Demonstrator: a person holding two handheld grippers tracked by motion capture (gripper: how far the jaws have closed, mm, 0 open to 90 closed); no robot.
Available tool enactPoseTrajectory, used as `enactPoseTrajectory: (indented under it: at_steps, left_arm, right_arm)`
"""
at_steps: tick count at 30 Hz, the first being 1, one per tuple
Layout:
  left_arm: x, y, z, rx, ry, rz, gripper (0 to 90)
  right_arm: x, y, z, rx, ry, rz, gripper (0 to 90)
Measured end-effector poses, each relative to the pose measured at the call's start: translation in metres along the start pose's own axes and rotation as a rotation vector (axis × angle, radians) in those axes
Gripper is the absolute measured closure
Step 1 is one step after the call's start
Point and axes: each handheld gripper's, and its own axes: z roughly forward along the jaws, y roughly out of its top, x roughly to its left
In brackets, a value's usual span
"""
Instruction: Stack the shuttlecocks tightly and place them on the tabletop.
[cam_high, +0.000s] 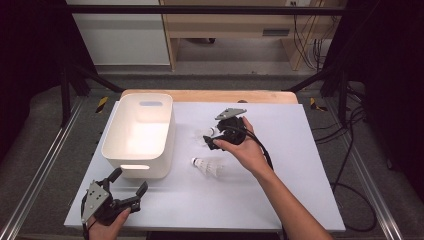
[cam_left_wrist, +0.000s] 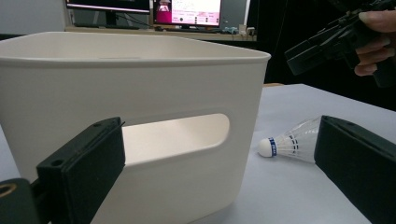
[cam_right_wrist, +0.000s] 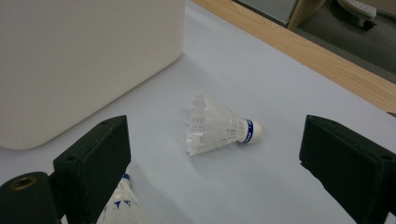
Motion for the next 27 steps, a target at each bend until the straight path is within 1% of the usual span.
enactPoseTrajectory:
  at_steps: [3, 6, 8, 12, 15, 18, 23, 27]
  left_arm:
    - [0.001, 0.000, -0.001, 0.003, 0.002, 0.003, 1.9]
    - [0.001, 0.000, -0.001, -0.003, 0.003, 0.001, 1.9]
    - [0.002, 0.000, -0.001, -0.001, 0.004, -0.003, 1.9]
    - [0.001, 0.000, 0.000, -0.002, 0.000, 0.000, 1.9]
    - [0.000, 0.000, 0.001, 0.002, -0.003, 0.003, 1.9]
    - [0.000, 0.000, 0.001, 0.002, -0.001, 0.003, 1.9]
    - [0.001, 0.000, 0.000, 0.001, 0.000, 0.002, 1.9]
    - [0.001, 0.000, -0.001, 0.002, 0.000, -0.001, 1.9]
  right_arm:
    - [-0.001, 0.002, 0.008, 0.007, 0.008, 0.013, 10.1]
    - [-0.002, 0.003, 0.016, 0.015, -0.014, 0.019, 10.2]
    - [-0.003, 0.003, 0.018, 0.013, -0.019, 0.024, 10.7]
    - [-0.002, 0.002, 0.024, 0.029, -0.027, 0.023, 11.1]
    - [-0.001, 0.002, 0.026, 0.036, -0.037, 0.027, 11.1]
    - [-0.002, 0.002, 0.028, 0.030, -0.043, 0.036, 11.6]
    - [-0.004, 0.002, 0.036, 0.043, -0.056, 0.037, 13.7]
    - [-0.002, 0.003, 0.042, 0.047, -0.061, 0.046, 14.9]
